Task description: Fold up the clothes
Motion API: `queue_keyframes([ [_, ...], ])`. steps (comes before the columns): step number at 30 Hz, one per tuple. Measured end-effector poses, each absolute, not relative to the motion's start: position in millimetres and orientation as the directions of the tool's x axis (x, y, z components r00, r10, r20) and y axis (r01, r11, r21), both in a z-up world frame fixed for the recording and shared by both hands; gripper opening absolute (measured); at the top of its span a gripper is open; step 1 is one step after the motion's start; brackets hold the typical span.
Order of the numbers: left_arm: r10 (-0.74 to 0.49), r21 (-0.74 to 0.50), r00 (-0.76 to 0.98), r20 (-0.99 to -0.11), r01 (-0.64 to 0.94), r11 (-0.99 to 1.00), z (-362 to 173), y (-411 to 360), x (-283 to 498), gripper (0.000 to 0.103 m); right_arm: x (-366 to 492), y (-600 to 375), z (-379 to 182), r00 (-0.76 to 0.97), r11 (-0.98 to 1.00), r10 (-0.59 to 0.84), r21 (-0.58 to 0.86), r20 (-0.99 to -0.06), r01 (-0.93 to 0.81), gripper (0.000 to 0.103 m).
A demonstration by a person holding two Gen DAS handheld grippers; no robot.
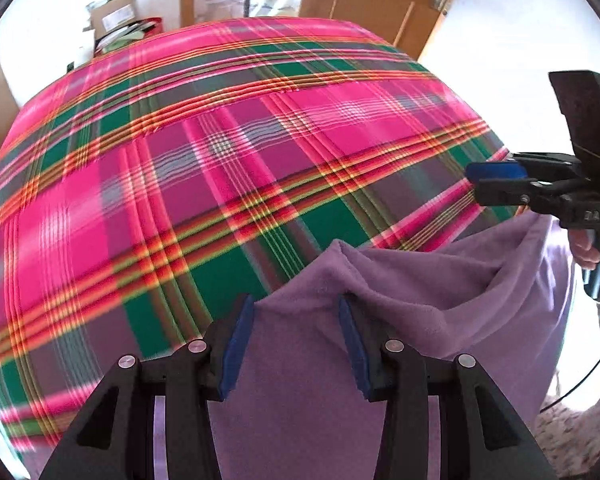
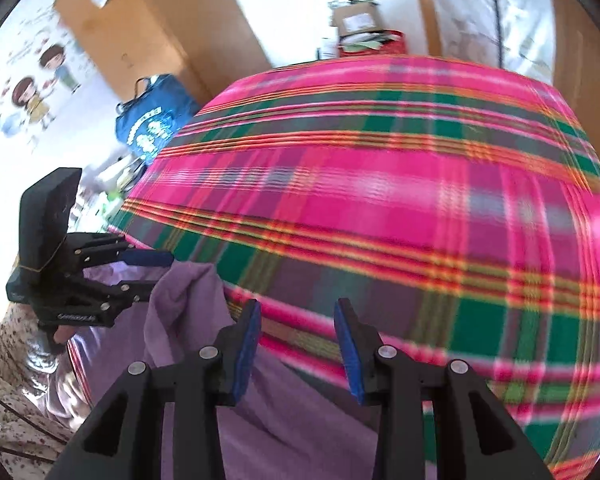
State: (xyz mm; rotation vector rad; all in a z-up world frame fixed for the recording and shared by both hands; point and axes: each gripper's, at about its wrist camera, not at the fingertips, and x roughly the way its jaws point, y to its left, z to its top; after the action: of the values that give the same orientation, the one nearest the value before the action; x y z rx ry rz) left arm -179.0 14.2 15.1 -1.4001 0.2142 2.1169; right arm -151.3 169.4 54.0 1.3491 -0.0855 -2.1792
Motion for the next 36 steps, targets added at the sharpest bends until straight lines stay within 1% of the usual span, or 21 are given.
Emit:
queue_keyframes([
  [4, 0.431, -0.238, -0.238, -0.87, -0.563, -0.792, 13.6, 10.7, -185.1, 0.046, -145.7, 178.0, 53.9, -0.339, -0.844, -0.483, 0.328, -0.807, 0.423, 0.039],
  [8, 0.478, -0.303, -0.203, -0.855, -0.551, -0.777, 11.0, 4.7, -191.6, 0.046, -141.6, 187.4, 50.5, -0.334, -0.849, -0.488, 0.349, -0.807, 0.396, 0.039],
  [11, 0.512, -0.352, -0.177, -0.841, -0.54, -0.764, 9.0, 0.2, -196.5, 0.046, -132.1, 185.4, 50.0, -0.305, -0.82, -0.518, 0.363, -0.799, 0.441, 0.039],
  [16, 0.51, -0.342, -0.184, -0.84, -0.548, -0.763, 10.6, 2.9, -190.3, 0.045, -118.7, 172.9, 53.3, -0.212, -0.727, -0.604, 0.422, -0.768, 0.542, 0.039],
  [17, 0.508, -0.34, -0.187, -0.841, -0.548, -0.764, 10.6, 4.0, -190.2, 0.041, -116.6, 166.9, 53.9, -0.196, -0.71, -0.611, 0.421, -0.767, 0.565, 0.039],
  [18, 0.507, -0.341, -0.189, -0.841, -0.542, -0.768, 10.2, 3.2, -191.4, 0.035, -115.2, 158.8, 54.3, -0.173, -0.68, -0.63, 0.429, -0.757, 0.594, 0.039],
  [19, 0.506, -0.344, -0.192, -0.841, -0.532, -0.774, 9.6, 1.7, -193.2, 0.032, -114.4, 152.9, 53.1, -0.153, -0.658, -0.644, 0.441, -0.75, 0.61, 0.039],
  [20, 0.506, -0.349, -0.194, -0.84, -0.52, -0.779, 8.4, -0.1, -195.7, 0.024, -113.6, 147.2, 51.8, -0.132, -0.637, -0.657, 0.452, -0.743, 0.624, 0.039],
  [21, 0.511, -0.363, -0.194, -0.838, -0.503, -0.785, 7.1, -2.8, -197.7, 0.019, -114.5, 139.7, 48.5, -0.105, -0.616, -0.663, 0.46, -0.741, 0.639, 0.039],
  [22, 0.515, -0.372, -0.195, -0.835, -0.491, -0.788, 6.3, -4.5, -198.4, 0.018, -115.2, 133.7, 45.0, -0.088, -0.609, -0.657, 0.458, -0.749, 0.647, 0.039],
  [23, 0.517, -0.377, -0.197, -0.833, -0.482, -0.791, 5.7, -5.6, -198.5, 0.015, -115.9, 127.9, 41.4, -0.073, -0.604, -0.649, 0.455, -0.757, 0.655, 0.039],
  [24, 0.518, -0.378, -0.201, -0.831, -0.479, -0.792, 5.7, -5.9, -198.0, 0.013, -114.9, 123.2, 37.0, -0.061, -0.604, -0.632, 0.442, -0.772, 0.663, 0.038],
  [25, 0.518, -0.377, -0.207, -0.83, -0.477, -0.794, 5.9, -5.7, -197.1, 0.013, -115.7, 121.7, 36.1, -0.063, -0.608, -0.625, 0.434, -0.778, 0.665, 0.026],
  [26, 0.517, -0.373, -0.214, -0.829, -0.476, -0.796, 6.6, -5.9, -196.3, 0.011, -116.7, 120.5, 35.5, -0.066, -0.611, -0.619, 0.427, -0.782, 0.667, 0.01],
  [27, 0.515, -0.368, -0.223, -0.828, -0.476, -0.799, 7.5, -6.3, -195.5, 0.009, -117.7, 119.3, 35.0, -0.069, -0.614, -0.613, 0.42, -0.787, 0.668, 0.007],
  [29, 0.515, -0.368, -0.232, -0.825, -0.47, -0.802, 8.7, -7.9, -195.7, 0.007, -122.2, 124.9, 41.7, -0.121, -0.639, -0.614, 0.402, -0.78, 0.656, 0.004],
  [33, 0.512, -0.372, -0.258, -0.819, -0.44, -0.817, 10.9, -15.6, -198.5, 0.005, -133.0, 139.9, 55.2, -0.223, -0.697, -0.605, 0.373, -0.764, 0.612, 0.004],
  [36, 0.499, -0.376, -0.276, -0.821, -0.397, -0.837, 8.9, -23.5, -203.6, 0.004, -138.7, 137.8, 41.8, -0.192, -0.712, -0.58, 0.377, -0.792, 0.593, 0.004],
])
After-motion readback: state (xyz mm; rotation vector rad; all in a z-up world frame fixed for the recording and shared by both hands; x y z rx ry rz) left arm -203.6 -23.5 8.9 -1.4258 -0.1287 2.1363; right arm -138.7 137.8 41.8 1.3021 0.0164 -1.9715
